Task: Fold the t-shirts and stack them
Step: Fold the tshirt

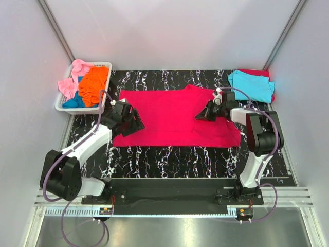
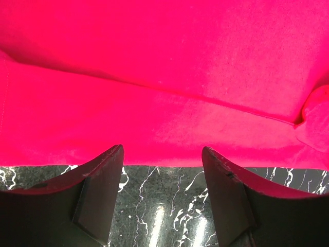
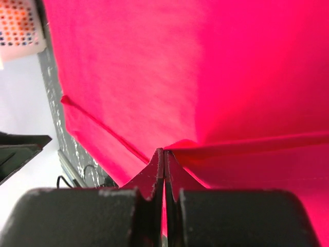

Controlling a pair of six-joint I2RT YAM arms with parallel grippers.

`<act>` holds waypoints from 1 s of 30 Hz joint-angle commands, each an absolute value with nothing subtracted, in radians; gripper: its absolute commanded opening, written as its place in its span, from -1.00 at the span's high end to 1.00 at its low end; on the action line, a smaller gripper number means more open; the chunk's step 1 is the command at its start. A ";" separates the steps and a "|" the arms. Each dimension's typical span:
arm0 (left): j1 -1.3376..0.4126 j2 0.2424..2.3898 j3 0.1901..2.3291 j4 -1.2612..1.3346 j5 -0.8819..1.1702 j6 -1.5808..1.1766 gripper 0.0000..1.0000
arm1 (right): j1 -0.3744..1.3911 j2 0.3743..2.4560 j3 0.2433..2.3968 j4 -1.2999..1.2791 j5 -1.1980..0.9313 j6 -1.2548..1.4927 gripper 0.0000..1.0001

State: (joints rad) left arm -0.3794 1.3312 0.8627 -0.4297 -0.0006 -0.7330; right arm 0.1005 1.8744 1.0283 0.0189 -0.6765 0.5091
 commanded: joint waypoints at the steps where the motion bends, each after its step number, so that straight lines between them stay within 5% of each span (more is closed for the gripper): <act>1: -0.379 1.332 0.907 -0.422 -0.020 -0.719 -0.34 | 0.126 1.922 1.104 0.081 -0.767 0.485 1.00; 4: -0.379 1.330 0.907 -0.425 -0.025 -0.715 -0.34 | 0.135 1.951 1.132 0.074 -0.767 0.479 0.90; 5: -0.379 1.325 0.905 -0.425 -0.026 -0.713 -0.34 | 0.137 1.954 1.138 0.074 -0.765 0.473 0.63; 10: -0.379 1.325 0.897 -0.425 -0.028 -0.701 -0.34 | 0.144 1.924 1.129 0.069 -0.704 0.459 -0.03; 23: -0.379 1.267 0.842 -0.417 -0.034 -0.707 -0.34 | 0.147 1.687 0.965 0.298 -0.658 0.498 -0.08; 30: -0.379 1.233 0.827 -0.410 -0.008 -0.700 -0.34 | 0.147 1.654 1.000 0.064 -0.453 0.469 -0.03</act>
